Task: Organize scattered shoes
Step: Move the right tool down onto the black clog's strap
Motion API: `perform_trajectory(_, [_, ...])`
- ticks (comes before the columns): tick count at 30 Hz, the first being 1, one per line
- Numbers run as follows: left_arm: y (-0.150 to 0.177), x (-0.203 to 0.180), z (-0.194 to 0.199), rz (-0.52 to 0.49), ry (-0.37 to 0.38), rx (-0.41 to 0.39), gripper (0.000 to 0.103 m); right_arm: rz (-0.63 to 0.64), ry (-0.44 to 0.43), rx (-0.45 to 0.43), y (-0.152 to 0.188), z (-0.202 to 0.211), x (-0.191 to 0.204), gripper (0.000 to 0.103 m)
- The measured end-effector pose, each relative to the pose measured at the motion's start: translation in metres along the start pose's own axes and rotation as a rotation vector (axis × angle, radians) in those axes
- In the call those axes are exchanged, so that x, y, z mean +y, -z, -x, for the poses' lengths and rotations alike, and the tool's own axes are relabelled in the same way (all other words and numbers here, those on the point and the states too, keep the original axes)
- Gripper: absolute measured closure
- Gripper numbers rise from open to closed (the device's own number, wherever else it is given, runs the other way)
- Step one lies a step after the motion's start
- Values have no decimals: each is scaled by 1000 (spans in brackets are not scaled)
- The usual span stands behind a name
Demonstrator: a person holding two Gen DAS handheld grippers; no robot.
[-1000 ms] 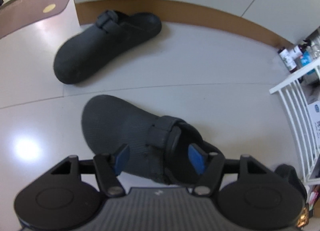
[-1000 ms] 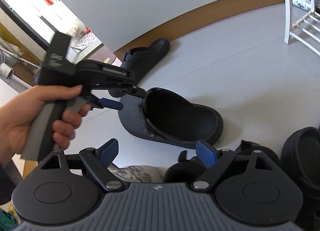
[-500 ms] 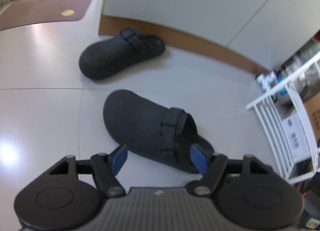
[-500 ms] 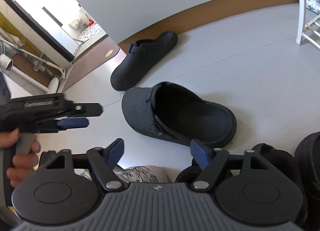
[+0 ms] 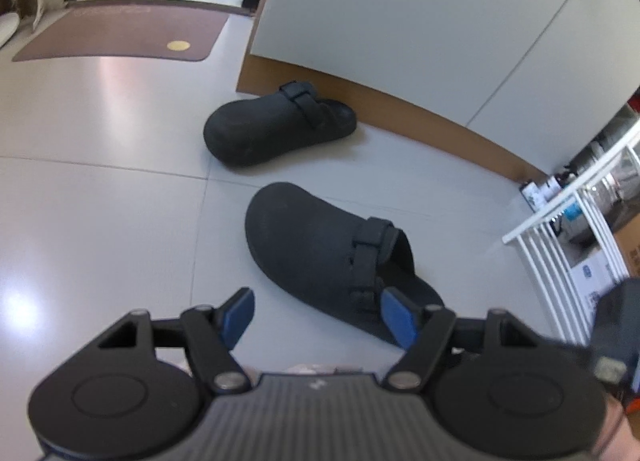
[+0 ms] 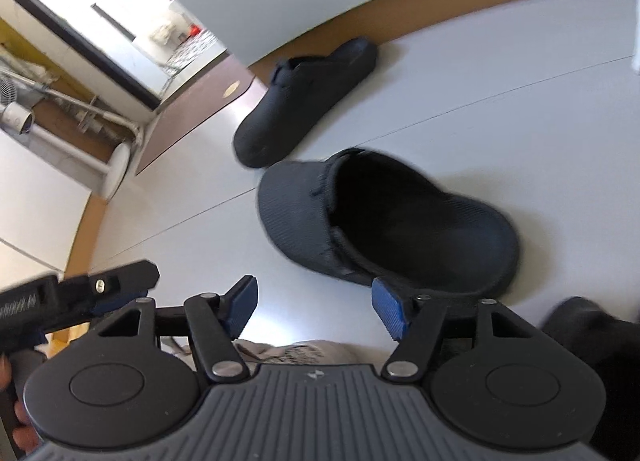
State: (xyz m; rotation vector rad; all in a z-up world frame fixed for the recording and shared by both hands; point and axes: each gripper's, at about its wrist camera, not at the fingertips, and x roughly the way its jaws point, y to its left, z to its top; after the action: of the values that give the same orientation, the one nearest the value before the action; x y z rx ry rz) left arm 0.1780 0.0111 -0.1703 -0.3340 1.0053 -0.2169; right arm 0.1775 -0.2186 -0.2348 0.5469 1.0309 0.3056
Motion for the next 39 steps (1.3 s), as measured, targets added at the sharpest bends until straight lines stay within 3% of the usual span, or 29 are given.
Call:
perform_trajectory(3, [3, 3, 2, -2, -49, -32, 30, -20, -10, 37, -2, -17, 1, 31])
perform_trajectory(12, [7, 1, -2, 6, -37, -16, 30, -139, -4, 91, -7, -51, -6, 27])
perform_trajectory(20, [11, -7, -4, -44, -52, -23, 30, -233, 27, 79, -12, -58, -29, 26])
perform_trajectory(31, [16, -3, -9, -38, -43, -8, 30, -250, 148, -42, -28, -34, -64, 26])
perform_trajectory(39, [15, -3, -7, -29, -54, -23, 30, -208, 104, -20, -26, -31, -46, 26])
